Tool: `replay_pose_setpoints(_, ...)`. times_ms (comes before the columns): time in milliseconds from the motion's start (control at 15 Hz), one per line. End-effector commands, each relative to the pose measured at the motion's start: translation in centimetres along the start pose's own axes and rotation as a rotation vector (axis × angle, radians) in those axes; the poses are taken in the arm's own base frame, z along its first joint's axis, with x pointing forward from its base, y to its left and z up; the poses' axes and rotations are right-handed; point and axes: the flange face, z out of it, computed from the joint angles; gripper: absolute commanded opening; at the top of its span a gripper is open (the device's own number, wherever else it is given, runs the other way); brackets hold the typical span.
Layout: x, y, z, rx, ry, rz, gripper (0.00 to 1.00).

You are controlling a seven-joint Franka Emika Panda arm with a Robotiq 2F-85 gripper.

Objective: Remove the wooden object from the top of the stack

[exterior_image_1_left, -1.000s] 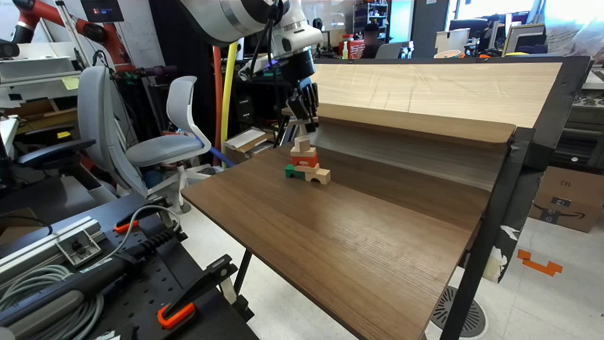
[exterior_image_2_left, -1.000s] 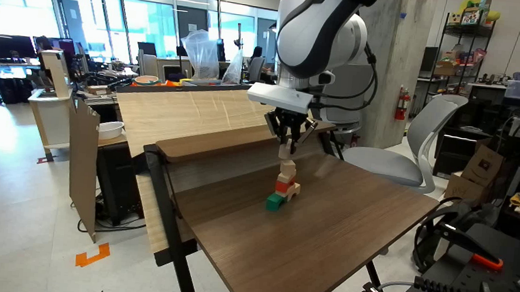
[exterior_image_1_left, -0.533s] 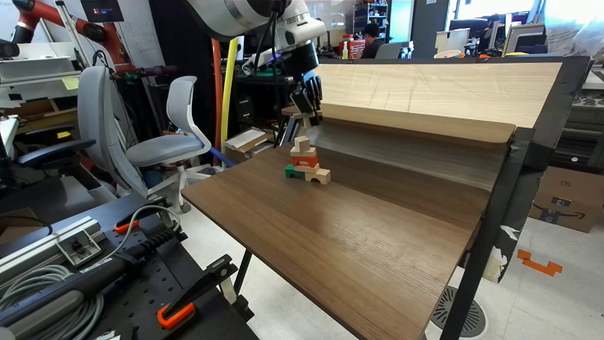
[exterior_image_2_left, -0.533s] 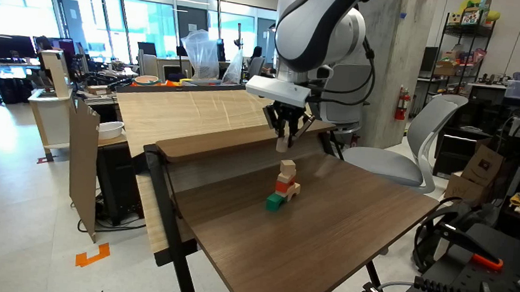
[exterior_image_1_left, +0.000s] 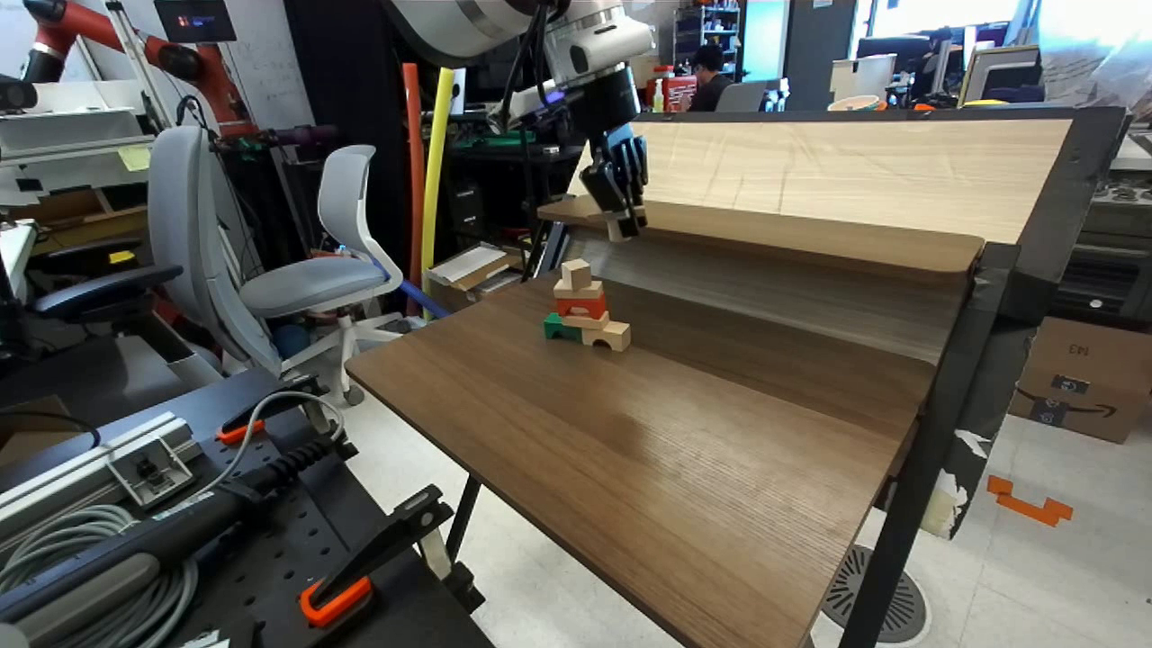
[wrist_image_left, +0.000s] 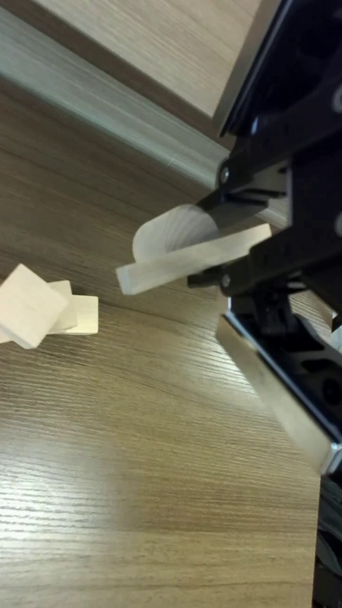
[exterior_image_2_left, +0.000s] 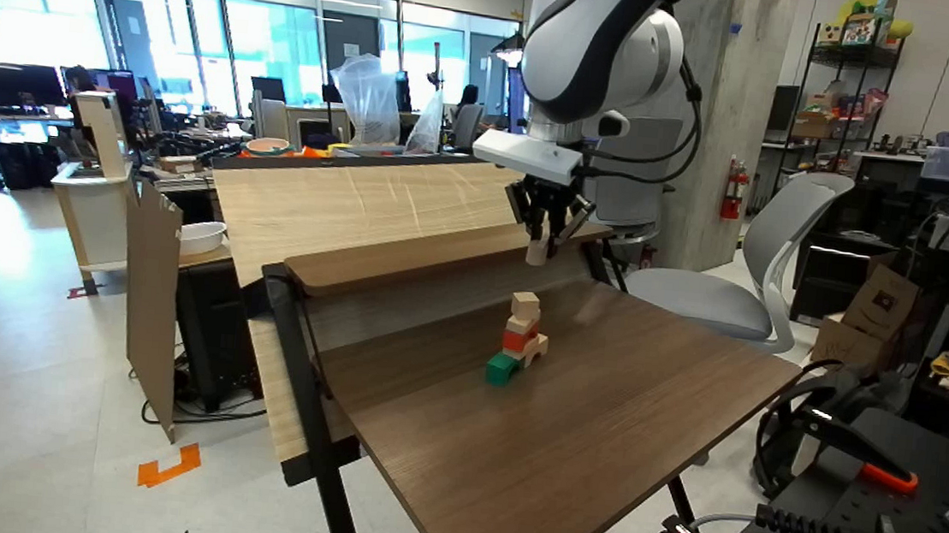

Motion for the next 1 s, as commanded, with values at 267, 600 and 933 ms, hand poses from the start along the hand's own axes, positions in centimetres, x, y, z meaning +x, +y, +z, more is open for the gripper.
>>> replay_pose_setpoints(267, 4.5, 0.2, 2.8, -0.08, 0.054, 0.312, 0.07)
replay_pose_setpoints(600, 6.1, 0.1, 5.3, -0.141, 0.076, 0.535, 0.07)
replay_pose_setpoints(933, 6.5, 1.0, 9.3, -0.209, 0.113, 0.692, 0.07)
